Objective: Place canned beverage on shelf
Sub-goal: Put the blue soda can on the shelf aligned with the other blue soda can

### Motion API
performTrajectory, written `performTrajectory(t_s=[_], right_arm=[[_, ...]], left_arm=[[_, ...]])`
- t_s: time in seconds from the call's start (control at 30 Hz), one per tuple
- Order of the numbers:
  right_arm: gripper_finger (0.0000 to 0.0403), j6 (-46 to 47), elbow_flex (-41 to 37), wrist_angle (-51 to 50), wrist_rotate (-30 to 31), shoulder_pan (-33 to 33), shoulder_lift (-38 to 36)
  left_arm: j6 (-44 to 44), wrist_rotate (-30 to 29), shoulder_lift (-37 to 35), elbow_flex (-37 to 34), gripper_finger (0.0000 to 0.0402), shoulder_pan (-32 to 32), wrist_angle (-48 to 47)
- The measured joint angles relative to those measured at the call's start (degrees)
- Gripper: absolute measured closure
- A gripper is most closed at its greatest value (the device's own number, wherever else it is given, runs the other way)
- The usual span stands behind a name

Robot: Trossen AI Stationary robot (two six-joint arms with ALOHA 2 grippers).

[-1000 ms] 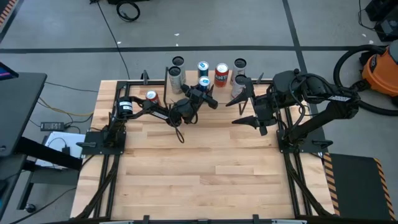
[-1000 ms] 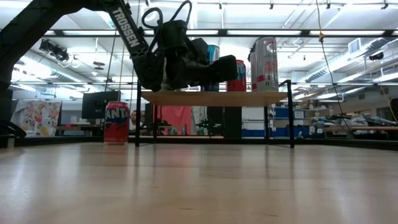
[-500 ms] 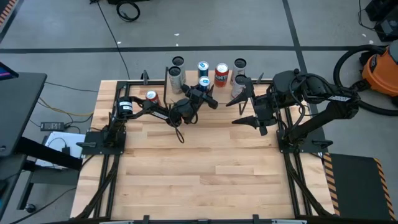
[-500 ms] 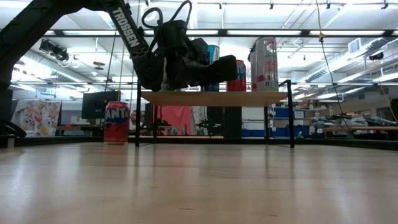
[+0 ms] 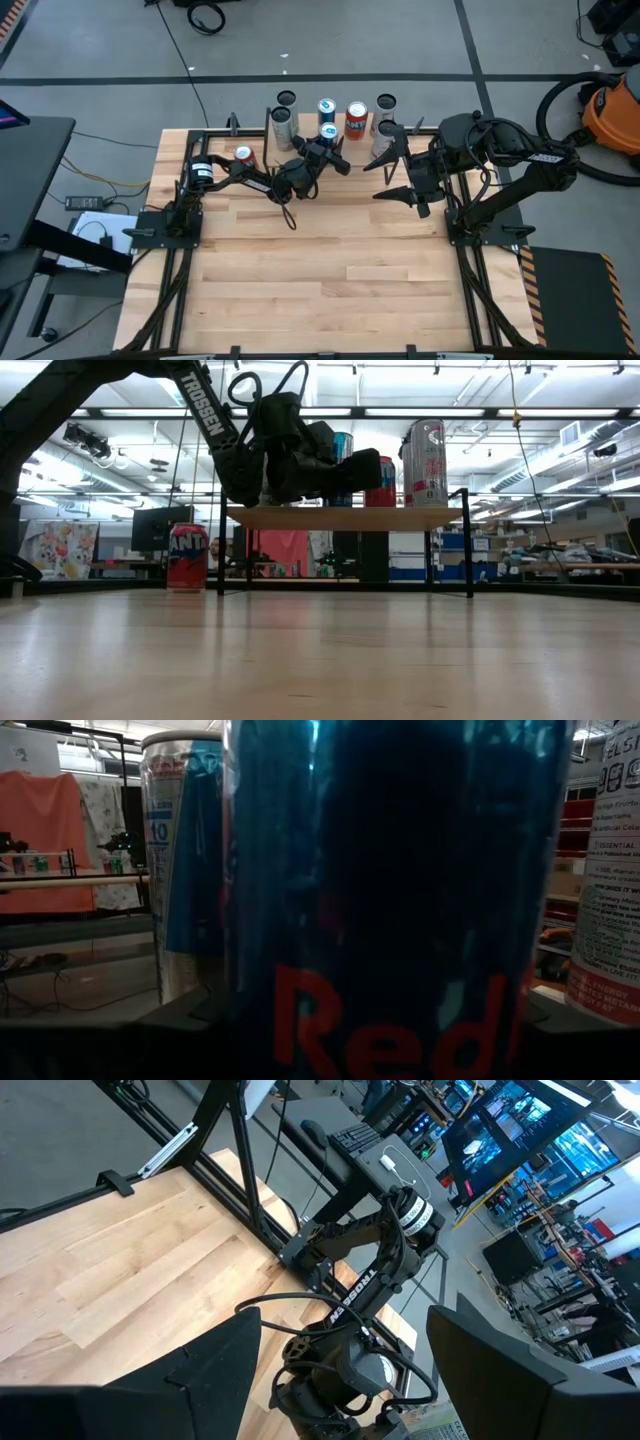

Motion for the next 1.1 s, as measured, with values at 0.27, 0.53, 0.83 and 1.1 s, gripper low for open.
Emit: performTrajectory(t_s=[0.27,0.53,0.83,1.1], right_arm=[[0.0108,1.44,0.0,-0.05,0.0,0.0,0.0],[0.0108,1.4,0.0,-0.04,0.0,0.0,0.02],[0.0108,1.31,0.0,-0.03,0.0,0.0,0.02],[0.0108,1.24,0.0,-0.03,0.0,0.0,0.02]], left_arm=[[0.04,0.0,0.0,0.0,0.015,0.0,-0.02],[0.02,-0.02,0.0,0.0,0.015,0.0,-0.02],[-0.28,0.01,0.0,0.0,0.015,0.0,-0.01],[-0.42,0.01,0.0,0.0,0.015,0.07,-0.18]])
